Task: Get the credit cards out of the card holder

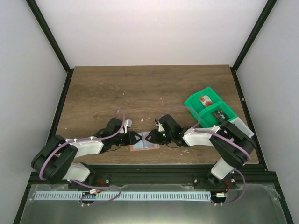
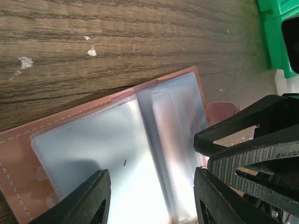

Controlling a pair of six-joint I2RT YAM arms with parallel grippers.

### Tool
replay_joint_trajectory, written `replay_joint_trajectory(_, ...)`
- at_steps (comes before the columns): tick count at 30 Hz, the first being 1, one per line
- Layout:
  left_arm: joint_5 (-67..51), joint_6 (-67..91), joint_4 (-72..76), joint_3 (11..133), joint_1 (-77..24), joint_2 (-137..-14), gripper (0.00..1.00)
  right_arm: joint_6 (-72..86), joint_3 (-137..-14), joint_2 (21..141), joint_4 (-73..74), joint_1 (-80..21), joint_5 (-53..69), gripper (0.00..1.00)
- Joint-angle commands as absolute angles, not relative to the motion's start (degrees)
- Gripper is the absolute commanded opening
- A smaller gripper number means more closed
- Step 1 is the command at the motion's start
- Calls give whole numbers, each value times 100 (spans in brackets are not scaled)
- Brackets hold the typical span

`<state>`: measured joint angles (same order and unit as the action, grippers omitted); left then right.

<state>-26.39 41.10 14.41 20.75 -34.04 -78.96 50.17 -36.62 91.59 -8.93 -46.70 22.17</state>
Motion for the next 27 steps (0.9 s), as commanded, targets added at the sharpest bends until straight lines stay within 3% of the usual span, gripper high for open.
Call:
replay_joint_trajectory(1, -2707, 4063, 1410, 2061, -3383, -7827, 50, 5109, -3575, 9175, -1281, -4672, 2405, 33)
replay_joint_trajectory(9, -2798, 4132, 1302, 2204, -3381, -7771, 46, 5274, -3460, 9240, -1717, -4605, 2758, 34)
replay_joint_trajectory(19, -2387, 4069, 663, 2292, -3384, -7305, 44, 5043, -3554, 8772, -470, -4590, 1497, 34)
replay_joint_trajectory(27, -2370, 3939, 688, 2157, -3382, -7448, 43, 5092, -3568, 9042, -600, -4583, 1617, 35)
